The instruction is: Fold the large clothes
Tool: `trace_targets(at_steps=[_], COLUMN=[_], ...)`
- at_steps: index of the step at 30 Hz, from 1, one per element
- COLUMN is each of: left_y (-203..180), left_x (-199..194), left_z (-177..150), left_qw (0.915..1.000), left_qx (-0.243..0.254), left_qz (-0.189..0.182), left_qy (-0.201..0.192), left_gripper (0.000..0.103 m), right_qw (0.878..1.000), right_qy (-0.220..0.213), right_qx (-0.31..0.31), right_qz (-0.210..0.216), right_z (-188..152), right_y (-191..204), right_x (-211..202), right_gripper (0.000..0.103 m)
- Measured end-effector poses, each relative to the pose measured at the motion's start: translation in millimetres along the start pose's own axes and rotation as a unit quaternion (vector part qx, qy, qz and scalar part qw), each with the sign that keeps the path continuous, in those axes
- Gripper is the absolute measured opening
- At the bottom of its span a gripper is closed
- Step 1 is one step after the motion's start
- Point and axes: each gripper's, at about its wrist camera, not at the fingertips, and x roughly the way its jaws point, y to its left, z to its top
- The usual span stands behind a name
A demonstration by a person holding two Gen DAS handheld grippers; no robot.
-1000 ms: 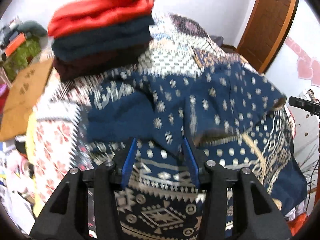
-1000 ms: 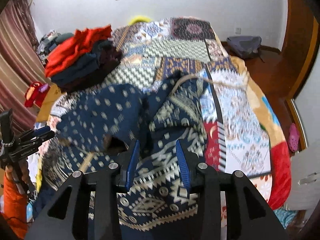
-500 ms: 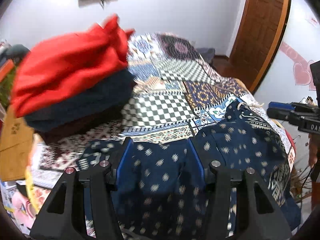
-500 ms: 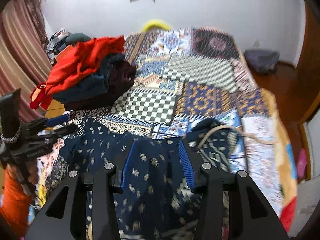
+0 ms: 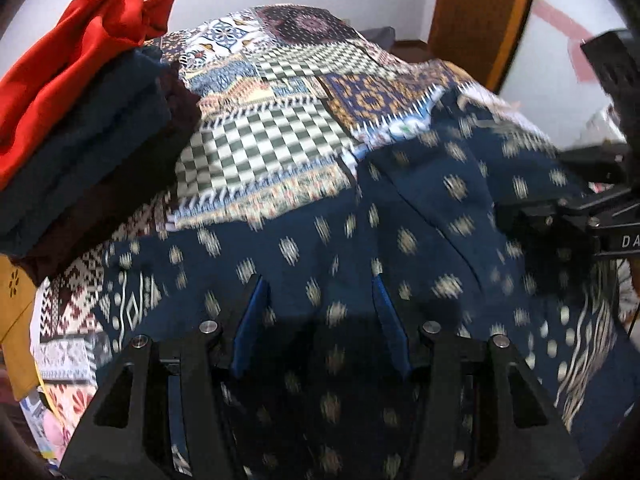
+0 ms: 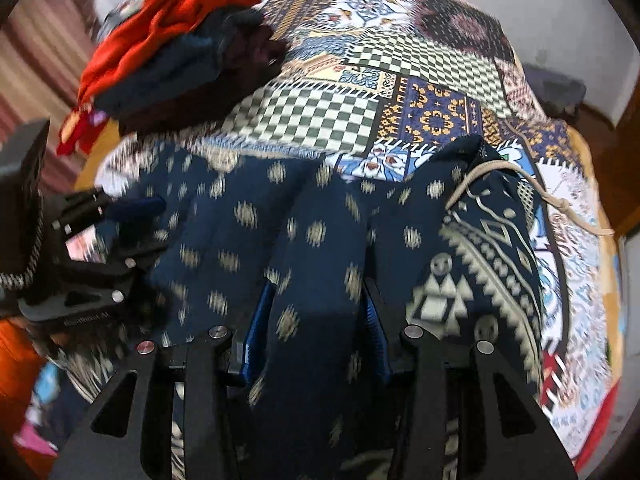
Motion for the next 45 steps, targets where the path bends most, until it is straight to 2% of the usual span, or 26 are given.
trace_targets(at_steps=[2, 5, 11, 16, 21, 23, 25, 27, 30, 34, 37, 41, 45], left_y=[0, 6, 6, 1, 23, 37, 58, 79, 117, 163, 185, 188, 183], left_x=[-4, -12, -27, -43, -72, -84, -96, -103, -106, -91, -65, -30, 1], left_z=[-12, -29, -62, -76, -76, -74, -72, -72, -74, -83, -96, -109, -114], left_qw=[1.0, 0.9995, 0.9982, 0.9985, 0.9956, 0.9924, 0.9864, 0.9797, 0.9671, 0.9485, 0.9337, 0.9254, 0.9149], left_qx=[-0.001, -0.031, -0.058, -0.051, -0.084, -0.106, -0.136, -0.168, -0.224, -0.304, -0.353, -0.376, -0.392], left_qz=[0.006, -0.005, -0.012, 0.009, 0.011, 0.028, 0.053, 0.066, 0.075, 0.038, -0.003, -0.043, -0.098], left_qy=[0.0, -0.006, -0.013, -0.019, -0.039, -0.056, -0.075, -0.088, -0.094, -0.083, -0.057, -0.023, 0.005], left_gripper=[0.055, 0.057, 0.066, 0.067, 0.068, 0.069, 0.073, 0.082, 0.083, 0.083, 0.083, 0.083, 0.083], right_qw=[1.0, 0.999, 0.999, 1.0, 0.998, 0.997, 0.995, 0.993, 0.99, 0.986, 0.981, 0.973, 0.972], right_qy=[-0.003, -0.007, -0.013, -0.001, -0.039, -0.06, -0.077, -0.094, -0.105, -0.091, -0.065, -0.039, -0.047], right_qx=[-0.013, -0.031, -0.033, 0.004, 0.039, 0.052, 0.063, 0.076, 0.099, 0.139, 0.182, 0.225, 0.226], right_qz=[-0.01, -0.027, -0.04, 0.0, 0.018, 0.017, 0.011, -0.002, -0.011, -0.008, 0.005, 0.035, 0.051], right_z=[-9, -19, -33, -31, -23, -18, -14, -8, -3, 0, -2, -8, -4], right_y=[5, 10, 15, 2, -15, -24, -31, -41, -57, -82, -103, -120, -122], right_x=[-4, -6, -16, -30, -59, -71, -79, -84, -83, -65, -44, -22, -18], right_gripper=[0.04, 0.04, 0.04, 0.044, 0.044, 0.044, 0.046, 0.055, 0.056, 0.056, 0.056, 0.056, 0.056])
